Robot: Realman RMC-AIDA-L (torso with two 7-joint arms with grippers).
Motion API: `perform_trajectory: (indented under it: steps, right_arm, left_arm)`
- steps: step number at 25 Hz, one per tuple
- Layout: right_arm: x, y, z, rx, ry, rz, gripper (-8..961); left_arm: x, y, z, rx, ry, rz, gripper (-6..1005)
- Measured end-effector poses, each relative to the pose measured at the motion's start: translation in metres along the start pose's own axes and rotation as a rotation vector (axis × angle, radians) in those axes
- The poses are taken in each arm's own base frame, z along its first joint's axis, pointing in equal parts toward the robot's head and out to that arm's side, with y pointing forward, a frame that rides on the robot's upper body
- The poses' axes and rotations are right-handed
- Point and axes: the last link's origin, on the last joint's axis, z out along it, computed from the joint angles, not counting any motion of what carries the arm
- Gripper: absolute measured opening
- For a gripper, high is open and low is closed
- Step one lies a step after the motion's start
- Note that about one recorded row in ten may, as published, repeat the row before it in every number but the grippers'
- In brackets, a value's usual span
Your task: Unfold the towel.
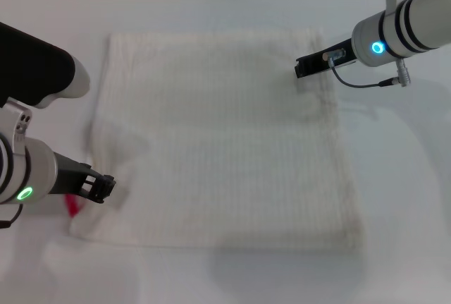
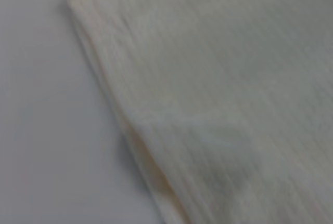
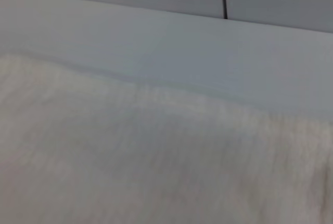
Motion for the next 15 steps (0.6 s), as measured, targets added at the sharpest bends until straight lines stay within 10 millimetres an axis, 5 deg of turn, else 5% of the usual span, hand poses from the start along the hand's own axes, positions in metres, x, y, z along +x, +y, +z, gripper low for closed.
perform_trajectory:
  steps: [8,15]
  right_arm:
    - [-0.003,0.002,-0.001,-0.005,-0.01,-0.009,-1]
    - [-0.011,0.015,-0.017,0.028,-0.165,-0.192,-1]
  left_arm:
    - [0.01,-0.005,-0.009,0.015,0.079,0.0,525]
    - [0.052,-0.038,-0.006,0.15,0.458,0.097,661]
